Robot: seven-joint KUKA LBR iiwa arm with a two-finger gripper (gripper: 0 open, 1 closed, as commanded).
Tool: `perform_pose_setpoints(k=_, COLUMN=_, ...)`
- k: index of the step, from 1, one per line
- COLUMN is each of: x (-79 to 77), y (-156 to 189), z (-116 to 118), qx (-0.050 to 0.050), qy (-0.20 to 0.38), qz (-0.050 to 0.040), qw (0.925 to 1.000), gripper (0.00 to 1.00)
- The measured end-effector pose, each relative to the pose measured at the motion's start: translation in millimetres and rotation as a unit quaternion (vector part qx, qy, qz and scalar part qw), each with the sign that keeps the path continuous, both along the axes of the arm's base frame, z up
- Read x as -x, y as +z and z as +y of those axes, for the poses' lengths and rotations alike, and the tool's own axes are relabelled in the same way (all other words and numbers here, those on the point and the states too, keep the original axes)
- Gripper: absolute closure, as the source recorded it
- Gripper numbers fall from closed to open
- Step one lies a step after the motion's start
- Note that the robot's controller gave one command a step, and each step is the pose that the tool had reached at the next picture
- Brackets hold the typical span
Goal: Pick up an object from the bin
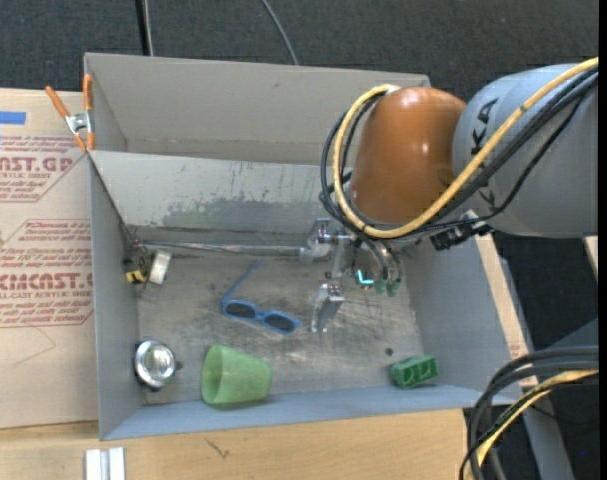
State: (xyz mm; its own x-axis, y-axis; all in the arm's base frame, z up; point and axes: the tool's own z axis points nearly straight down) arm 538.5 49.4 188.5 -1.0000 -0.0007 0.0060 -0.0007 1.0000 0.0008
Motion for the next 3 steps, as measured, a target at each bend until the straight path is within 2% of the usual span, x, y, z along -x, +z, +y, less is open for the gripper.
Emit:
perform_pose_setpoints(k=1, x=6.0, y=-115, z=16, qx=0.000, qy=0.140, qz=-0.0080, qw=0.9902, gripper=0.00)
perform_pose_setpoints(k=2, x=6.5, y=-113, z=16, qx=0.000, qy=0.140, qz=-0.0050, qw=0.9901, gripper=1.00)
perform_pose_setpoints(k=3, x=-16.2, y=28, z=4, qx=0.000, qy=0.130, qz=-0.0084, qw=0.9915, gripper=1.00)
